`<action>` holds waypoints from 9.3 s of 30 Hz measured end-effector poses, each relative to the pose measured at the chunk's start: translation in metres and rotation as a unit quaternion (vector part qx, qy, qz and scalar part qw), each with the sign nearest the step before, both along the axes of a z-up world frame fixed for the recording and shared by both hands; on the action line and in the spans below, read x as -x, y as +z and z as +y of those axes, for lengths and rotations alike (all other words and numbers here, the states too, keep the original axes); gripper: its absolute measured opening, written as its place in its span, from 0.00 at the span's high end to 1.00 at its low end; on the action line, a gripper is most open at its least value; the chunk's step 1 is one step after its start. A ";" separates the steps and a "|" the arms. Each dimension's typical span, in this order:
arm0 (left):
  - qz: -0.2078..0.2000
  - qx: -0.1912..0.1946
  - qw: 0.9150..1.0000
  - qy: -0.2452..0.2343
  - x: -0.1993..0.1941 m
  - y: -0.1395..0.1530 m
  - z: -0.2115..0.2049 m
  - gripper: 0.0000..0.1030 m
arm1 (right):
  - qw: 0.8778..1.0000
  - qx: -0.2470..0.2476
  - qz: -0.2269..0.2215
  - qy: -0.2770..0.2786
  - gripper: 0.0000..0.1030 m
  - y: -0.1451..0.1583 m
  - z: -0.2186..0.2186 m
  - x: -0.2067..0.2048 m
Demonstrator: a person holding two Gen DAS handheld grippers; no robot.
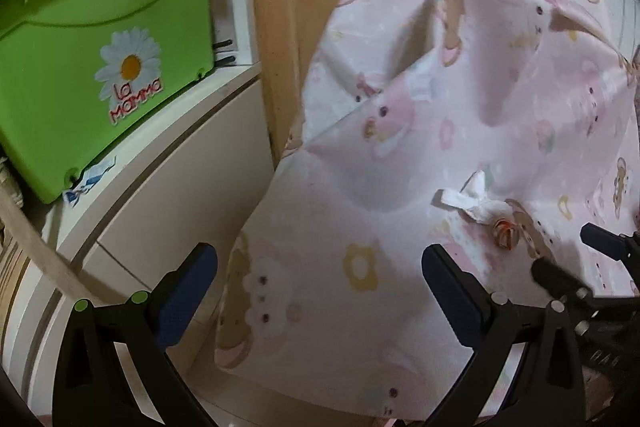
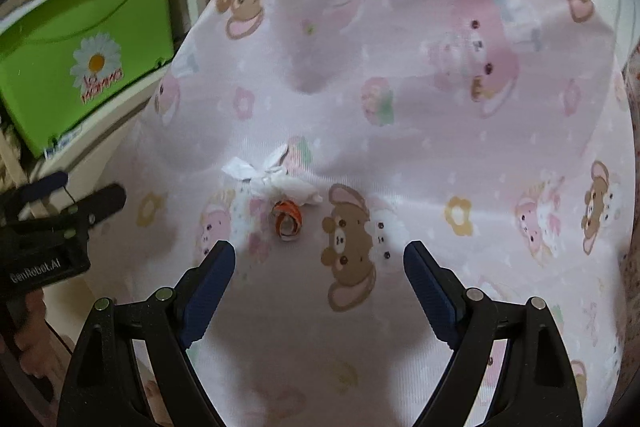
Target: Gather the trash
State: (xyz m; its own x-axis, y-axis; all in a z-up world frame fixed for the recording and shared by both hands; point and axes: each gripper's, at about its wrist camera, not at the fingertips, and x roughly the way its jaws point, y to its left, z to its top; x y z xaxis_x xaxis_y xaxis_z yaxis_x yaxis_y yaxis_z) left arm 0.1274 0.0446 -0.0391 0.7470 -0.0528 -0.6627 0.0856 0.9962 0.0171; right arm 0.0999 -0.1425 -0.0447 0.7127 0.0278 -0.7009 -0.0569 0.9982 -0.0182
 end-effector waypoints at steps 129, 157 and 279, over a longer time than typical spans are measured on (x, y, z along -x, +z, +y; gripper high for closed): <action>0.285 0.018 0.951 -0.115 0.108 -0.103 -0.098 0.74 | 0.983 -0.026 0.174 0.058 0.90 -0.084 -0.023 0.153; 0.205 0.001 0.976 -0.070 0.121 -0.070 -0.085 0.38 | 0.986 -0.034 0.163 0.032 0.47 -0.072 -0.034 0.157; -0.054 0.044 0.995 -0.064 0.164 0.031 -0.068 0.01 | 0.992 -0.025 -0.089 -0.091 0.12 0.021 -0.075 0.196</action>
